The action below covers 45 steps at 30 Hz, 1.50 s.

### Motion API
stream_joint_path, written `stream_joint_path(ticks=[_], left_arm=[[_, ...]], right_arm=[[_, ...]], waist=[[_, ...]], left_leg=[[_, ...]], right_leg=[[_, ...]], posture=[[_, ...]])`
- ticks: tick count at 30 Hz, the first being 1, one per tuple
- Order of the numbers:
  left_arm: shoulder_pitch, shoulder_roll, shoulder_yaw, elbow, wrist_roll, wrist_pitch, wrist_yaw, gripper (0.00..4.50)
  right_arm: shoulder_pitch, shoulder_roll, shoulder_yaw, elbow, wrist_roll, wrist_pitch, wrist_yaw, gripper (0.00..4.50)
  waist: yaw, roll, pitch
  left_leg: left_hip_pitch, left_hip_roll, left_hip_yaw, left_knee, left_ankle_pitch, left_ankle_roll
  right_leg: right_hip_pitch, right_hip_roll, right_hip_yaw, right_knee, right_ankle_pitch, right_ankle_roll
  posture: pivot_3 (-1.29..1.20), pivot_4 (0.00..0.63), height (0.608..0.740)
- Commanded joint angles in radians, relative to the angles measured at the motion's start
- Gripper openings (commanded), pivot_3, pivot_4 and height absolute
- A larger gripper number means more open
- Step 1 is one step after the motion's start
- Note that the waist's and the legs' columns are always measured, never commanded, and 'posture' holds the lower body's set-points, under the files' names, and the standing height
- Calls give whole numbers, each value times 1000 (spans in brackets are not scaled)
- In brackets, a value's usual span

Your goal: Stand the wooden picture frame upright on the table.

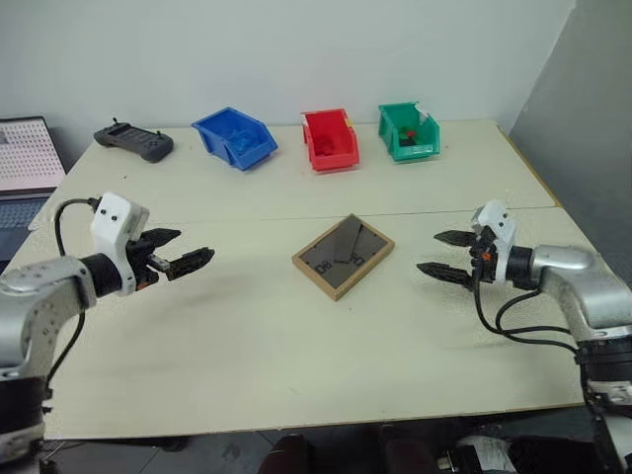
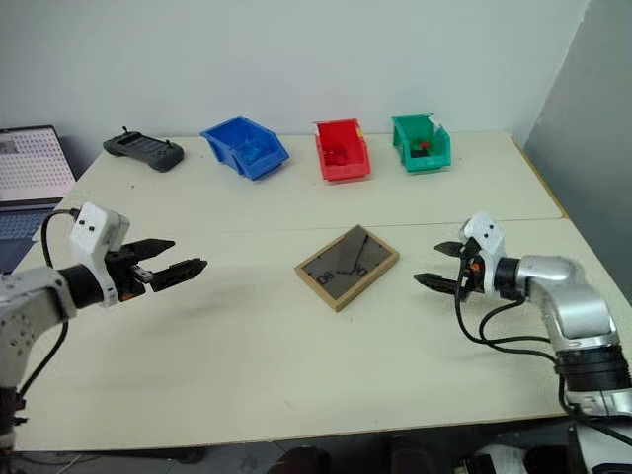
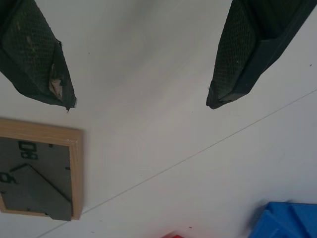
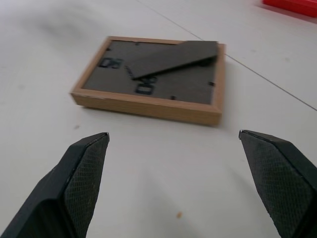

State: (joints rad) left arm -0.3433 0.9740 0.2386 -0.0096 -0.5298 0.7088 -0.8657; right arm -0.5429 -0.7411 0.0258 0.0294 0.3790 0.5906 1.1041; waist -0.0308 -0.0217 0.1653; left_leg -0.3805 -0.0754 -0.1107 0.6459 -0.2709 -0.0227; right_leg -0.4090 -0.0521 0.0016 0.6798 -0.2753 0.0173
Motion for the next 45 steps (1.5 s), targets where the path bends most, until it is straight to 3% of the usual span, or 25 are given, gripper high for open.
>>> stream_joint_path(ticks=[1, 6, 9, 14, 22, 28, 30, 34, 45], left_arm=[[-64, 12, -42, 61, 38, -42, -48, 4500], [-150, -37, -99, 118, 82, -76, -50, 4500], [-192, -124, -124, 177, 119, -127, -3, 4500], [-265, -279, -194, 284, 211, -233, 78, 3545], [-423, -522, -257, 641, 357, -467, 232, 1815], [-468, -600, -288, 767, 410, -543, 218, 466], [-452, -608, -302, 760, 423, -547, 202, 8], [-408, -612, -319, 683, 423, -493, 162, 8], [-78, -488, -332, 42, 342, -152, 56, 8]], right_arm=[[-29, -7, 10, 1, -14, -19, 0, 4467], [-50, 21, -1, 17, -49, -18, -83, 4467], [-45, 54, -9, 53, -83, -25, -171, 4467], [-9, 103, 15, 29, -116, -13, -258, 3458], [-48, 246, 68, 141, -231, -55, -446, 1550], [-112, 355, 88, 266, -285, -112, -524, 35], [-140, 393, 92, 316, -300, -142, -551, 0], [-184, 445, 99, 394, -321, -183, -574, 0], [-171, 519, 149, 328, -303, -190, -480, 0]], waist=[[1, 0, 0], [2, 0, 0], [3, 0, 0], [3, -1, 0], [4, -3, 0], [-3, -3, 0], [-4, -3, 0], [-5, -3, 0], [-26, -2, -1]], left_leg=[[0, 0, 0, 0, 0, 0], [-2, -1, 0, 1, 2, -4], [-2, -1, 0, 1, 2, -4], [-3, -1, 1, 2, 2, -4], [-4, -1, 1, 4, 2, -4], [-4, -1, 3, 3, 2, -4], [-4, -1, 3, 3, 2, -4], [-4, -1, 3, 3, 2, -4], [-4, -1, 3, 3, 2, -4]], right_leg=[[0, 0, 0, 0, 0, 0], [-2, -1, 0, 0, 0, 0], [-2, -1, 0, 0, 0, 0], [-2, -1, 1, 0, 0, 0], [-3, -1, 0, 2, 1, 0], [-5, -1, 2, 2, 1, 0], [-5, -1, 3, 2, 1, 0], [-6, -1, 3, 3, 1, 0], [-7, 0, 5, 3, 1, 0]], posture=[[0, 150, 740], [0, 150, 740], [0, 150, 740], [0, 150, 740], [0, 150, 740], [0, 150, 740], [0, 150, 740], [0, 150, 740], [0, 150, 740]])
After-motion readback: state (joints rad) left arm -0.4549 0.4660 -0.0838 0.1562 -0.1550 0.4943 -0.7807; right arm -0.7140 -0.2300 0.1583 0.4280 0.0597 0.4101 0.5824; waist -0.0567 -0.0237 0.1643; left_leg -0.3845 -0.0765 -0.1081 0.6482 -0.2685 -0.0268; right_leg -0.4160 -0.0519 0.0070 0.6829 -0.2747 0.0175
